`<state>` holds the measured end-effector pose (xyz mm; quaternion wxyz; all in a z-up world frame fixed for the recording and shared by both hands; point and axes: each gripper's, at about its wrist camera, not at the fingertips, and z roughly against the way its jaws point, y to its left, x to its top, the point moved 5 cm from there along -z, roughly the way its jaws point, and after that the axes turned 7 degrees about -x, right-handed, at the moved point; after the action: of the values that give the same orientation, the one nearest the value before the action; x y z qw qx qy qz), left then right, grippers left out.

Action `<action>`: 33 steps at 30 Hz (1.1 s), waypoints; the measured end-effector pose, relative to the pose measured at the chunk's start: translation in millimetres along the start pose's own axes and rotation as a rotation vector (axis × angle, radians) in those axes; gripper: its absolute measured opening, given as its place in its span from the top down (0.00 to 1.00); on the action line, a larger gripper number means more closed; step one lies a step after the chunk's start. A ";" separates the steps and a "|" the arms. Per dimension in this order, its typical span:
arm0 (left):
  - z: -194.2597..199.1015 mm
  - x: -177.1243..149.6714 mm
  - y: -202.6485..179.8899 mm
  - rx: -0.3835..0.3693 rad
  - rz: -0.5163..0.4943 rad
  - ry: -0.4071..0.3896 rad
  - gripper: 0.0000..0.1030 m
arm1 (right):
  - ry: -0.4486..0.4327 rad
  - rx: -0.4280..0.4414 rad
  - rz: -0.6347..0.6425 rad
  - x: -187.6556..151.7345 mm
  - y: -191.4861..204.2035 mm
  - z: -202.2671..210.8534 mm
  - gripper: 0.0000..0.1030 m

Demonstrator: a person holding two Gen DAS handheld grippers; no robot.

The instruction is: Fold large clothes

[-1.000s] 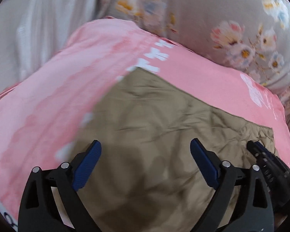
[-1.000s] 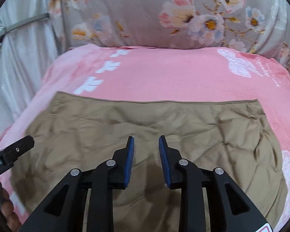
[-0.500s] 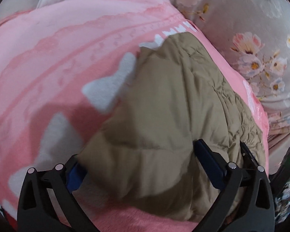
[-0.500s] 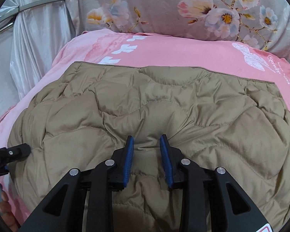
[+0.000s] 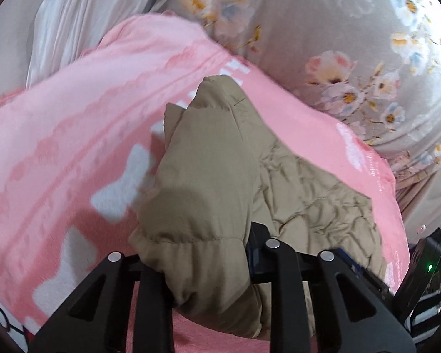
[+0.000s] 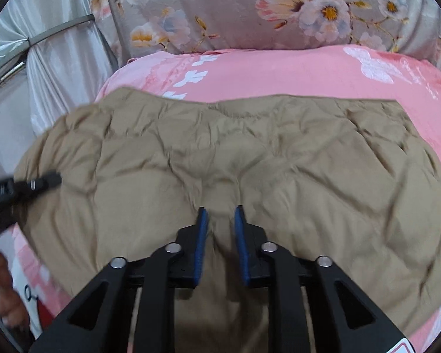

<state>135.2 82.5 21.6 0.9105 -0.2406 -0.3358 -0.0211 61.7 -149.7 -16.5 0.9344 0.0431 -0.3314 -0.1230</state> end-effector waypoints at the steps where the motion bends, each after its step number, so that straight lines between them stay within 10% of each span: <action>1: 4.9 2.1 -7.1 0.006 -0.025 -0.012 0.79 | 0.015 0.005 -0.004 -6.9 -3.6 5.6 0.93; 16: 43.1 20.6 -139.7 -0.071 -0.327 -0.084 0.85 | 0.158 0.159 -0.120 -34.7 -3.2 -22.8 0.98; 33: -30.8 -42.3 -270.8 -0.171 -0.521 0.129 0.84 | 0.288 0.261 -0.270 -81.5 -35.1 0.8 0.99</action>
<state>66.8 -175.8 89.8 0.8703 -0.2204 -0.3245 -0.2979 -7.1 -162.6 -71.1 0.9336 0.2246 -0.1991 -0.1956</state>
